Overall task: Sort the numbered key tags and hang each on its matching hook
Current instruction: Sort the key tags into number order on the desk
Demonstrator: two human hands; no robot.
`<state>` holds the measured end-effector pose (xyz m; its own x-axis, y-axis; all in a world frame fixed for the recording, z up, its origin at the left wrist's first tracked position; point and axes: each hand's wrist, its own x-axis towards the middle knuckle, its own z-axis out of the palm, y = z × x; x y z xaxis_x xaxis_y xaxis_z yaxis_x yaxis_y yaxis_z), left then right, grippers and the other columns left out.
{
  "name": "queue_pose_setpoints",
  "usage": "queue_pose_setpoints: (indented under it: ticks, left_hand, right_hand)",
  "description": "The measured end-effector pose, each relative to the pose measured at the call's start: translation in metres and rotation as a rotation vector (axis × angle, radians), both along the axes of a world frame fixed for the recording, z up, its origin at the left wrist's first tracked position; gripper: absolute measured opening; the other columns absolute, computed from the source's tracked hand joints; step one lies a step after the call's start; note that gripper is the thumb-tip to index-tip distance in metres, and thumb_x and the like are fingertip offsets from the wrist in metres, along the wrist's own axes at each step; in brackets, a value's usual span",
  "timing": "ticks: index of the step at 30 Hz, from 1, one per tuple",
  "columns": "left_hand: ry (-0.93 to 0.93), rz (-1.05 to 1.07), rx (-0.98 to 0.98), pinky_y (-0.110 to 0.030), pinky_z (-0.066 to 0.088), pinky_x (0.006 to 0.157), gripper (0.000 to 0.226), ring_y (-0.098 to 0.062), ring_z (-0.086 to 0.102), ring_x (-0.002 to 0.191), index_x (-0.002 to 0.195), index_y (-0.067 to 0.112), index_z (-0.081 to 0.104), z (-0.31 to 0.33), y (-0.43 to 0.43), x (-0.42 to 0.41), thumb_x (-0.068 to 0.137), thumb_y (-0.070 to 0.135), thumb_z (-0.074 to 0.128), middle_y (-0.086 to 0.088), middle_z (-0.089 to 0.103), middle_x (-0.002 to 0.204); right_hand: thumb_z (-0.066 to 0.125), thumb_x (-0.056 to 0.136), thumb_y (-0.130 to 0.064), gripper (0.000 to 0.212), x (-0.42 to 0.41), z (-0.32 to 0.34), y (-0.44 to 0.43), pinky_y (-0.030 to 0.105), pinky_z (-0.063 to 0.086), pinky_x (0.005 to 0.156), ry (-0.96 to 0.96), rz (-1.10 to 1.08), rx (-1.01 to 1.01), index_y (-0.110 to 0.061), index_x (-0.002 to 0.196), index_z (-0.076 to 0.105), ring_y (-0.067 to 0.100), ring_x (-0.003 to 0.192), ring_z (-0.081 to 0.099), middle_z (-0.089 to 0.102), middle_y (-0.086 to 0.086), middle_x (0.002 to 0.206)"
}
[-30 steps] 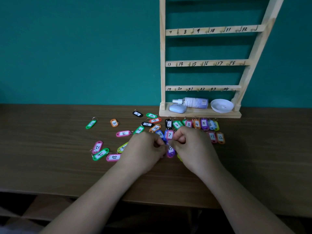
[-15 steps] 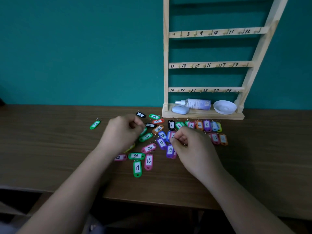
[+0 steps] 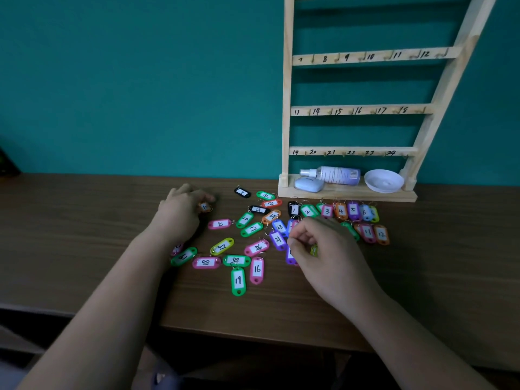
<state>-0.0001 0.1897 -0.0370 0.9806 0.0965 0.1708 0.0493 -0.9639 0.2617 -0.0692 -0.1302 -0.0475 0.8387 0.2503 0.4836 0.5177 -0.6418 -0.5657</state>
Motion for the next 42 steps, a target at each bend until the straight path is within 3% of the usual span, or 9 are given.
queue_pose_setpoints:
  ticks: [6, 12, 17, 20, 25, 30, 35, 40, 42]
  left_hand:
    - [-0.037, 0.030, -0.002, -0.052, 0.050, 0.104, 0.020, -0.029, 0.053, 0.123, 0.118, 0.032, 0.072, -0.001, 0.001, 0.001, 0.102, 0.022, 0.064, -0.001, 0.060, 0.128]
    - [-0.002, 0.097, 0.005, -0.051, 0.049, 0.104, 0.016, -0.030, 0.051, 0.124, 0.112, 0.027, 0.072, 0.002, 0.000, 0.000, 0.100, 0.037, 0.069, -0.002, 0.057, 0.128]
    - [-0.030, 0.137, -0.081, -0.035, 0.051, 0.075, 0.020, -0.021, 0.063, 0.097, 0.099, 0.027, 0.066, 0.007, -0.003, -0.005, 0.093, 0.042, 0.078, 0.001, 0.067, 0.103]
    - [-0.073, 0.122, -0.136, -0.031, 0.047, 0.070, 0.021, -0.016, 0.065, 0.088, 0.091, 0.027, 0.068, 0.013, -0.012, -0.012, 0.091, 0.044, 0.080, 0.008, 0.068, 0.088]
    - [-0.143, 0.017, -0.426, -0.026, 0.048, 0.068, 0.015, 0.001, 0.067, 0.081, 0.083, 0.030, 0.072, 0.025, -0.052, -0.029, 0.085, 0.036, 0.086, 0.015, 0.075, 0.081]
    - [-0.079, -0.154, -0.651, -0.033, 0.056, 0.077, 0.011, -0.012, 0.073, 0.080, 0.087, 0.027, 0.075, 0.032, -0.096, -0.046, 0.088, 0.027, 0.086, 0.009, 0.077, 0.083]
    - [-0.005, -0.290, -0.748, -0.040, 0.057, 0.072, 0.009, -0.027, 0.074, 0.081, 0.091, 0.025, 0.076, 0.032, -0.127, -0.061, 0.090, 0.023, 0.085, 0.001, 0.077, 0.082]
    - [-0.004, -0.369, -0.734, -0.026, 0.053, 0.072, 0.008, -0.009, 0.069, 0.076, 0.094, 0.025, 0.077, 0.029, -0.139, -0.062, 0.091, 0.024, 0.084, 0.004, 0.076, 0.083]
    - [0.022, -0.392, -0.720, -0.027, 0.054, 0.072, 0.006, -0.012, 0.071, 0.077, 0.094, 0.026, 0.078, 0.029, -0.136, -0.059, 0.092, 0.022, 0.082, 0.005, 0.077, 0.084]
  right_hand:
    - [0.076, 0.094, -0.020, 0.011, 0.000, 0.000, -0.001, 0.033, 0.053, 0.076, 0.013, 0.003, -0.002, -0.028, 0.090, 0.070, 0.002, 0.085, 0.059, 0.063, -0.016, 0.082]
    - [0.075, 0.093, -0.019, 0.010, 0.000, 0.000, -0.001, 0.036, 0.052, 0.076, 0.014, 0.002, 0.016, -0.027, 0.089, 0.070, 0.004, 0.085, 0.059, 0.064, -0.014, 0.081]
    - [0.075, 0.093, -0.020, 0.010, -0.001, 0.001, -0.001, 0.029, 0.052, 0.075, 0.014, 0.001, 0.024, -0.027, 0.090, 0.070, 0.002, 0.085, 0.059, 0.063, -0.016, 0.082]
    - [0.076, 0.094, -0.018, 0.009, 0.000, 0.003, -0.001, 0.025, 0.050, 0.073, 0.011, 0.000, 0.040, -0.025, 0.091, 0.071, 0.003, 0.085, 0.060, 0.064, -0.015, 0.081]
    - [0.074, 0.097, -0.025, 0.004, 0.001, 0.005, -0.001, 0.012, 0.048, 0.072, 0.099, -0.010, 0.083, -0.029, 0.098, 0.073, -0.003, 0.092, 0.063, 0.067, -0.019, 0.087]
    - [0.076, 0.098, -0.031, 0.007, 0.006, 0.005, -0.002, 0.007, 0.047, 0.074, 0.181, -0.035, 0.193, -0.030, 0.104, 0.074, -0.006, 0.091, 0.066, 0.071, -0.017, 0.088]
    - [0.078, 0.097, -0.034, 0.021, 0.011, 0.005, -0.006, 0.009, 0.045, 0.070, 0.254, -0.049, 0.315, -0.030, 0.116, 0.070, -0.007, 0.085, 0.069, 0.075, -0.013, 0.089]
    - [0.078, 0.098, -0.023, 0.010, 0.012, 0.006, -0.012, 0.013, 0.050, 0.067, 0.242, -0.025, 0.348, -0.029, 0.103, 0.073, -0.003, 0.081, 0.072, 0.076, -0.016, 0.085]
    - [0.078, 0.097, -0.022, 0.009, 0.013, 0.007, -0.014, 0.023, 0.056, 0.071, 0.250, -0.013, 0.371, -0.029, 0.098, 0.074, 0.001, 0.081, 0.073, 0.077, -0.013, 0.085]
